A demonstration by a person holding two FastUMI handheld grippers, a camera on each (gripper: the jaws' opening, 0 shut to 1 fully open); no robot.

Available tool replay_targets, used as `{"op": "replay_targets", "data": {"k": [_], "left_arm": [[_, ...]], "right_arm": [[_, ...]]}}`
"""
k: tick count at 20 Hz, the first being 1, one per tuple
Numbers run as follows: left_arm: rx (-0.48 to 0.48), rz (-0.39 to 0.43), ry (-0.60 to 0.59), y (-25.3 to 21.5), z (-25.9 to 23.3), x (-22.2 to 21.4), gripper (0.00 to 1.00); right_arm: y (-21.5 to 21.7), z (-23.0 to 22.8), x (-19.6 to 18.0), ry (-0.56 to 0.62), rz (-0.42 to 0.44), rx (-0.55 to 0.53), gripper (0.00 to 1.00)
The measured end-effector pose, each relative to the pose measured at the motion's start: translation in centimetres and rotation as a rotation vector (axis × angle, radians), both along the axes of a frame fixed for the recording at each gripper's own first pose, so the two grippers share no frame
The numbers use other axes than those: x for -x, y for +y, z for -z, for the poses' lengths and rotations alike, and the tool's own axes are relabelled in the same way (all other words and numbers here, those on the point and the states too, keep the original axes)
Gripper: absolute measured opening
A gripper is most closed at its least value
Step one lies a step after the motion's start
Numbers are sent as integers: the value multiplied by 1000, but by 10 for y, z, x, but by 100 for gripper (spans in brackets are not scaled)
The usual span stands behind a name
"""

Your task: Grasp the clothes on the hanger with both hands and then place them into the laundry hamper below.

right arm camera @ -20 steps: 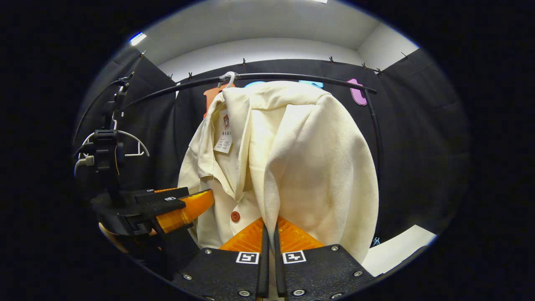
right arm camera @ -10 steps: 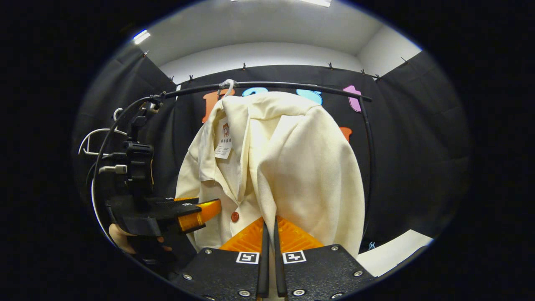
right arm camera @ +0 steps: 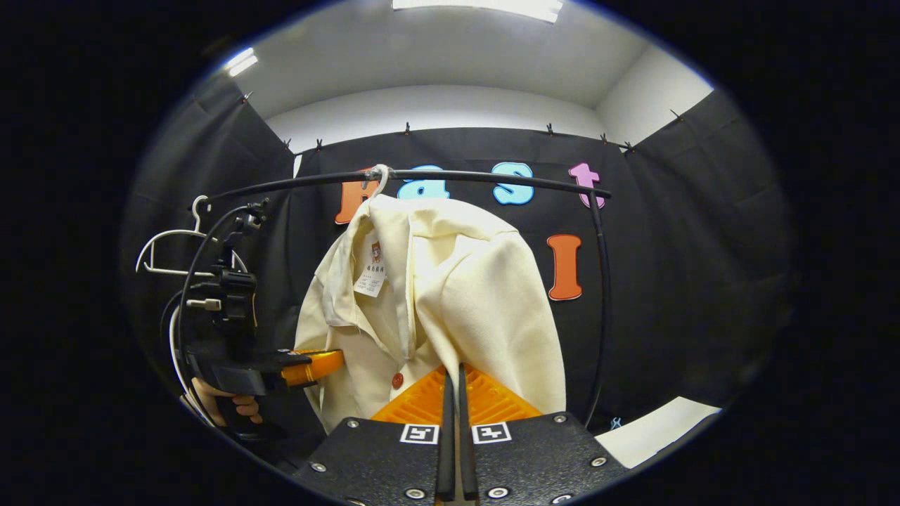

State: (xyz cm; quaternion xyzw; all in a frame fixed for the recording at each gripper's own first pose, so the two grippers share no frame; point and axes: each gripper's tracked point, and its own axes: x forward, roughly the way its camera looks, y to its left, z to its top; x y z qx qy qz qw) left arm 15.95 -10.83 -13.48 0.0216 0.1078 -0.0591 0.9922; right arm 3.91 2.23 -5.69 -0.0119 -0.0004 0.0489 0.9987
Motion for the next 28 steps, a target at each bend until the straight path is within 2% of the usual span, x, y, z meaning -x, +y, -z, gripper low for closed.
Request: {"op": "replay_targets", "data": {"k": [6, 13, 18, 23, 28], "left_arm": [[-9, -86, -104, 41, -48, 14, 7], [-55, -195, -242, 95, -118, 23, 7], [-35, -262, -283, 129, -152, 16, 6], [-81, -322, -335, 146, -182, 10, 7], [-144, -363, -380, 153, -204, 3, 7]], "right_arm": [[-15, -24, 7, -30, 39, -1, 0], [-46, -79, 8, -115, 105, -20, 0], [-76, -120, 7, -170, 149, -32, 0], [-95, -147, -10, -203, 181, -19, 0], [-106, -142, -40, -175, 199, -12, 0]]}}
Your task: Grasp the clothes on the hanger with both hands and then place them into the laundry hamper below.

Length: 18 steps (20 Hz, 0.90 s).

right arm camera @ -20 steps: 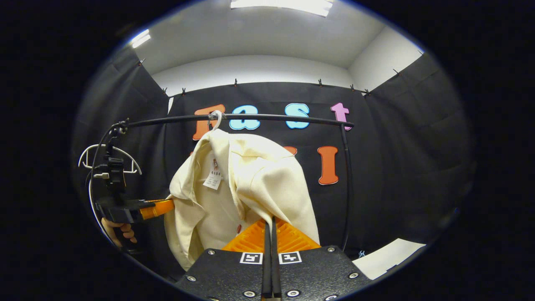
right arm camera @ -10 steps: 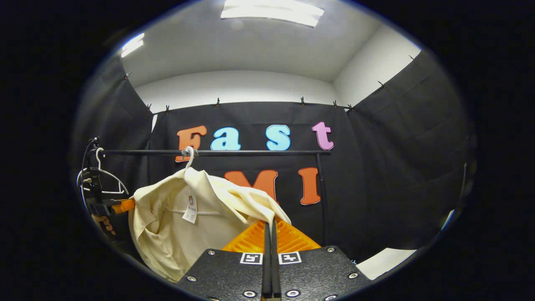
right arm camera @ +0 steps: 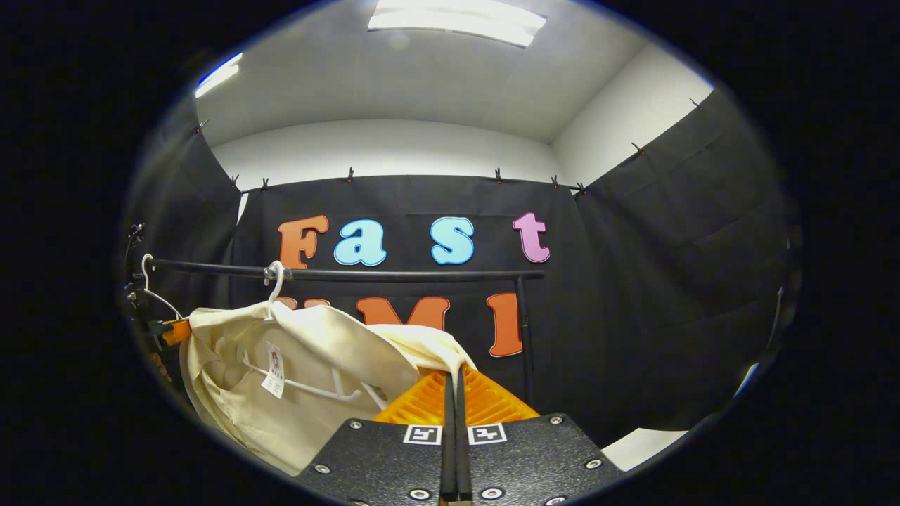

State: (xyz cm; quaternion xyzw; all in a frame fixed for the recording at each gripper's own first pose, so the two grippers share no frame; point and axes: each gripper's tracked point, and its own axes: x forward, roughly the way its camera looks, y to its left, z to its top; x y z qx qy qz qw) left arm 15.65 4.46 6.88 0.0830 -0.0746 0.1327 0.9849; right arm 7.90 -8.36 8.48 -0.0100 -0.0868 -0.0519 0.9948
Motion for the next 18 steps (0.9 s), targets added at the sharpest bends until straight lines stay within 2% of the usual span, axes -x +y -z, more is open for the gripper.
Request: {"op": "replay_targets", "data": {"k": [5, 8, 12, 15, 18], "left_arm": [[-15, -48, 23, 11, 16, -13, 7], [-38, -84, 31, 26, 24, -18, 7], [-17, -99, 81, 41, 54, -23, 7], [-36, -97, 98, 44, 65, -20, 7], [-48, -89, 116, 46, 79, -17, 6]], "right_arm": [[-2, 48, -31, 57, 11, -8, 0], [4, 86, -41, 118, -19, -47, 0], [25, 141, -34, 189, -74, -86, 0], [38, 161, -28, 209, -104, -105, 0], [40, 172, -20, 203, -87, -55, 0]]}}
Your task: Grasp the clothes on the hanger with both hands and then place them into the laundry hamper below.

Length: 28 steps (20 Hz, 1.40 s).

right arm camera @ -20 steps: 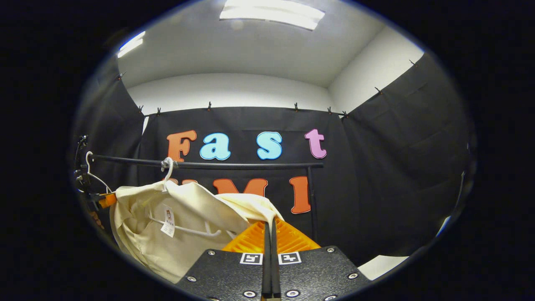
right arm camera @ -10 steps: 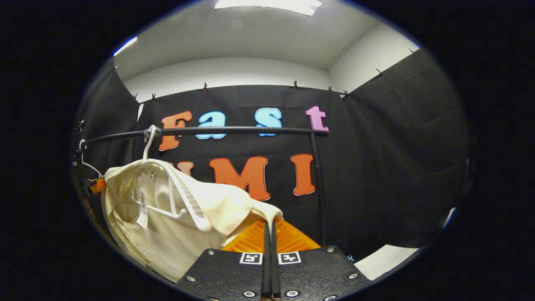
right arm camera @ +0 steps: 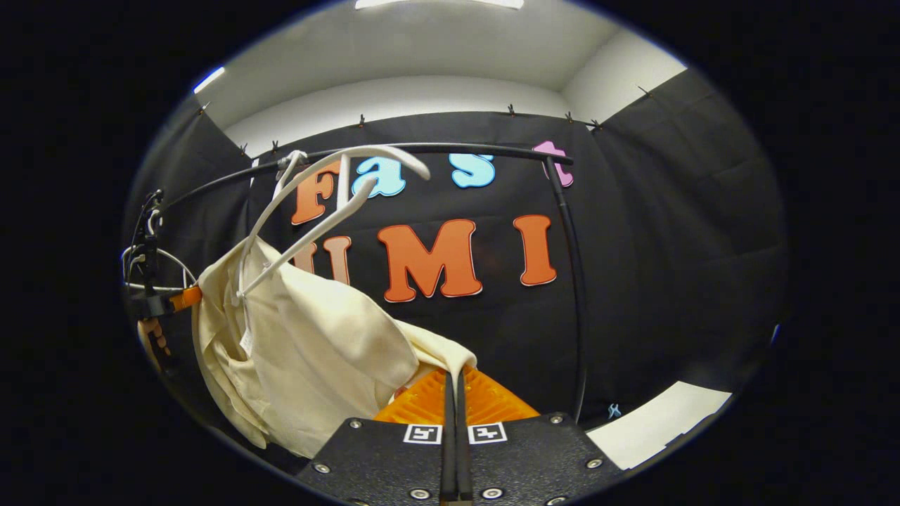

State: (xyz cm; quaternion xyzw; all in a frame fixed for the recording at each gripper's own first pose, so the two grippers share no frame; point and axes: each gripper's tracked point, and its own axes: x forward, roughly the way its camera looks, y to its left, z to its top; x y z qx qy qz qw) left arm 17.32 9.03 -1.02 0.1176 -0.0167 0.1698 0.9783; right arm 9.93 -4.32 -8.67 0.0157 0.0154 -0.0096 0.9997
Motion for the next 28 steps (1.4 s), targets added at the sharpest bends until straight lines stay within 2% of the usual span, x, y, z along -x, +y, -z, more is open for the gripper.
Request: {"op": "replay_targets", "data": {"k": [4, 10, 14, 19, 22, 23, 24, 28], "left_arm": [[28, -30, 24, 13, 18, 1, 7], [-67, -108, 81, 32, 49, 6, 7], [-74, -96, 92, 28, 61, 21, 7], [1, -20, 112, 9, 82, 36, 7], [-79, -1, 52, -4, 65, 53, 7], [-98, 24, 41, -16, 61, 56, 10], [-101, 55, 45, -30, 63, 60, 7], [-41, 177, 182, -59, 135, 68, 7]], "right_arm": [[16, 27, 3, 50, -27, 3, 0], [28, 69, 9, 87, -23, 31, 0], [38, 92, 1, 123, -16, 61, 0], [74, 117, 2, 155, -73, 86, 0], [105, 135, 7, 190, -130, 95, 0], [116, 143, 9, 201, -147, 96, 0], [128, 150, 10, 215, -168, 88, 0], [176, 182, 18, 297, -260, 38, 0]]}}
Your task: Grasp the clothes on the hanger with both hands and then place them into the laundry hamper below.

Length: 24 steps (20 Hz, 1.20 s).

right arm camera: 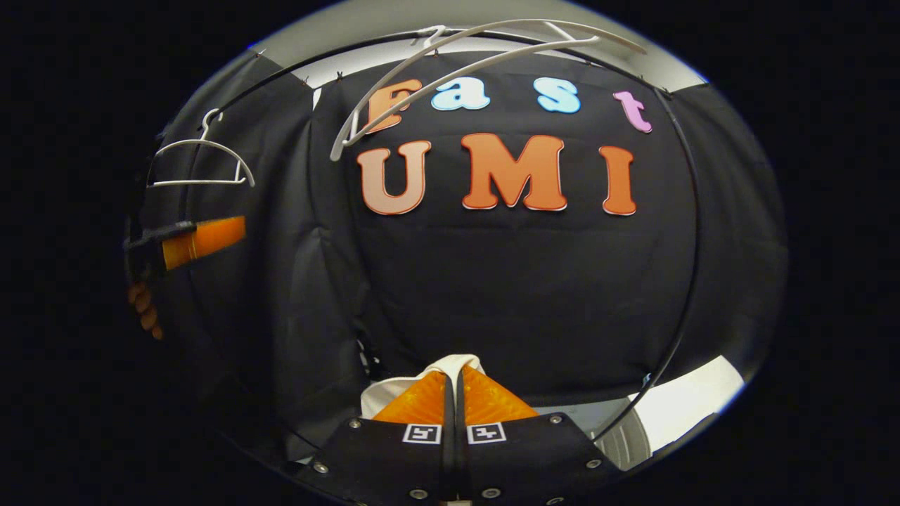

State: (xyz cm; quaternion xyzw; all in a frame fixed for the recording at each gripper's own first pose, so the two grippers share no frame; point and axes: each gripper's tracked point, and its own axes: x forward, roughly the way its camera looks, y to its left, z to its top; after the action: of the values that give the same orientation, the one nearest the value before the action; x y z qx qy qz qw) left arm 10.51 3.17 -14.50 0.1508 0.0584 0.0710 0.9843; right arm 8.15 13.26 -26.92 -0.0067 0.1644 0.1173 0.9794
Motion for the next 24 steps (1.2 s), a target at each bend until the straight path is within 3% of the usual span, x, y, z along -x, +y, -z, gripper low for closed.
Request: {"op": "replay_targets", "data": {"k": [4, 7, 16, 24], "left_arm": [[90, -44, 163, 25, 100, 22, 7], [184, -92, 274, 46, 171, 45, 7], [347, -203, 475, 82, 304, 111, 7], [429, -278, 680, 82, 405, 171, 7]], "right_arm": [[34, 1, -3, -36, -48, 59, 0], [55, 28, -1, 23, -73, 35, 0], [79, 113, -4, 141, -69, 66, 0], [69, 236, 5, 345, -40, 101, 0]]}}
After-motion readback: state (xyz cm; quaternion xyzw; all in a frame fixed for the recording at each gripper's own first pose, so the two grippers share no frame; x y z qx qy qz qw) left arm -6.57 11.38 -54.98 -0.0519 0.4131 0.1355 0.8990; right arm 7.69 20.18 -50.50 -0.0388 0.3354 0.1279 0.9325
